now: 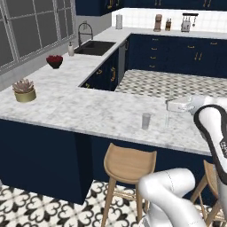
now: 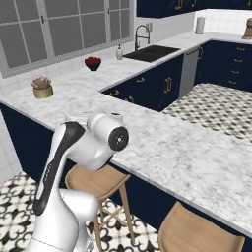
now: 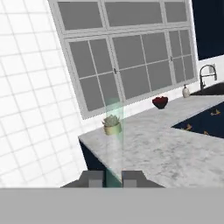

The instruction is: Take a straw from the drawer in front and place it inside the glass cup on the dining counter.

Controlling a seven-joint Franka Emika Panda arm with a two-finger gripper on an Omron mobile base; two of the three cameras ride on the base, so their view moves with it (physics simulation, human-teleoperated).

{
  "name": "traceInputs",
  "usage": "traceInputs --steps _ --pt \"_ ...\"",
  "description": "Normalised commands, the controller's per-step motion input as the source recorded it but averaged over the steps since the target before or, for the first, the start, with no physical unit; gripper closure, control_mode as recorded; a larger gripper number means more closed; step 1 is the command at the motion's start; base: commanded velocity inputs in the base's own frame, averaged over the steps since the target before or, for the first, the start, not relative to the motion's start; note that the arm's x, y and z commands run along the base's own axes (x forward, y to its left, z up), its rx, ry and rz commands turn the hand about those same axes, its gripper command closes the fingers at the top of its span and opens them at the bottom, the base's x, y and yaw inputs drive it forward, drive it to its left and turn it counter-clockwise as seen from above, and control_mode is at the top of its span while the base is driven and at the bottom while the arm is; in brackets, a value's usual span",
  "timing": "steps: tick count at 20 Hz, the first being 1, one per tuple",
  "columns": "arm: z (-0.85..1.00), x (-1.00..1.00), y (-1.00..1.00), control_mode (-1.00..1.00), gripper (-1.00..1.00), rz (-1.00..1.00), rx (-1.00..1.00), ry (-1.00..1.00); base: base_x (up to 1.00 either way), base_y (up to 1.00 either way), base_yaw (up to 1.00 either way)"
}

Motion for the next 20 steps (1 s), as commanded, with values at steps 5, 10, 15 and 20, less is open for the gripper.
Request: traceInputs --steps 5,10,15,20 --pt "0.41 0.14 0.0 -1.0 1.0 0.53 0.0 -0.04 0.0 0.0 0.0" --pt "-0.01 0.16 0.21 -1.0 1.0 0.22 0.0 -0.01 0.0 0.0 0.0" --pt "-0.16 0.33 -0.24 -1.0 1.0 0.03 0.02 0.01 0.0 0.0 0.0" --pt "-0.24 0.55 -0.33 -1.0 1.0 -0.02 0.05 -0.12 0.0 0.0 0.0"
